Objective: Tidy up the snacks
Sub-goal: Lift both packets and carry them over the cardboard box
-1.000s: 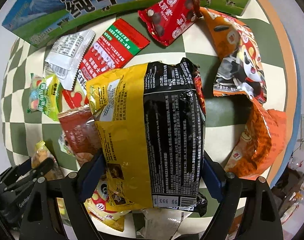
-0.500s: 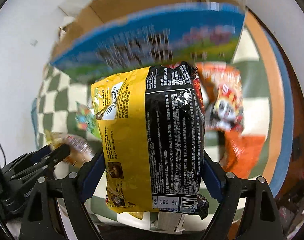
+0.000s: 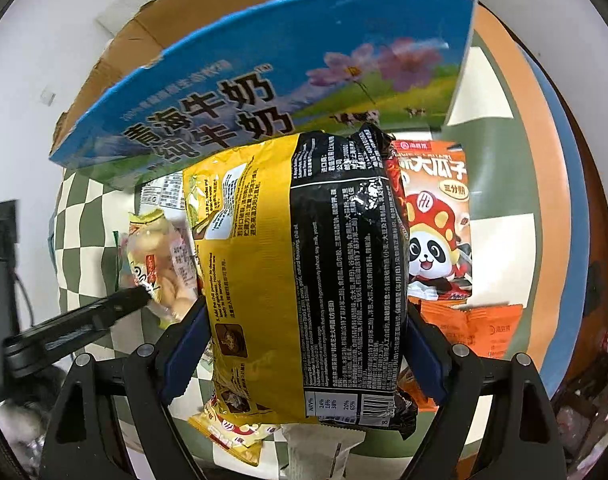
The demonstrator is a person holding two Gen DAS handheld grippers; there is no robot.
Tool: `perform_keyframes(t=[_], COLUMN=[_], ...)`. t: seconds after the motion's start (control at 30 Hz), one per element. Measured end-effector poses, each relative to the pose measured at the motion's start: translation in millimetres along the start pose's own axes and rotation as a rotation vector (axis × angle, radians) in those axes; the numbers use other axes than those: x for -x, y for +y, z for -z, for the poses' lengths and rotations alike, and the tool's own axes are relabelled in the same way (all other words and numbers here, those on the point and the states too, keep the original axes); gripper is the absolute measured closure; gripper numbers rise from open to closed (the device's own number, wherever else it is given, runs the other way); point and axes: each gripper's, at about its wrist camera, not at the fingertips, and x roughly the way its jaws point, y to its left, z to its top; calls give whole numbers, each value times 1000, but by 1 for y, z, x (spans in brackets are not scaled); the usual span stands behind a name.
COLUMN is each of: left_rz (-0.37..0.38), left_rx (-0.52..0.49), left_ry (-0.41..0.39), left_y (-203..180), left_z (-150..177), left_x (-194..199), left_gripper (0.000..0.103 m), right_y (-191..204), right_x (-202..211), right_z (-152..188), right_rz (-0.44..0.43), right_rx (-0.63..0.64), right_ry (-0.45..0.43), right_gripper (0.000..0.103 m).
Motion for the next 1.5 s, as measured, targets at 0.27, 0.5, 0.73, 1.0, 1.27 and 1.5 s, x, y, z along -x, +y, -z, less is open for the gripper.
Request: perform_keyframes(t=[0.27,0.5,0.73,1.0,1.27,1.5], left_rz=[-92,-94,-23,61,5,-38], left_rx=[-81,-94,-49,-97,-110,-91], left_ry=[21,-45,-147,-295,-212,-46], left_y=[-37,-44,-36,-92,-116,-108], left_z=[-13,19,34,-33,-169,-246], left_x=[-43,-4,73,165,128,44], left_gripper=[59,69,69,69,69,69], right_y=[-4,7,5,10,14,15], right_x=[-12,-9,27,123,123,50], right_z=[-7,-2,4,-34,-152,-228], right_rz=[33,28,-45,-162,-80,-3], right_rx=[19,36,37,52,63,54], right_ry=[14,-3,-43,-191,-260,-125], right_gripper=[13,13,13,13,13,13])
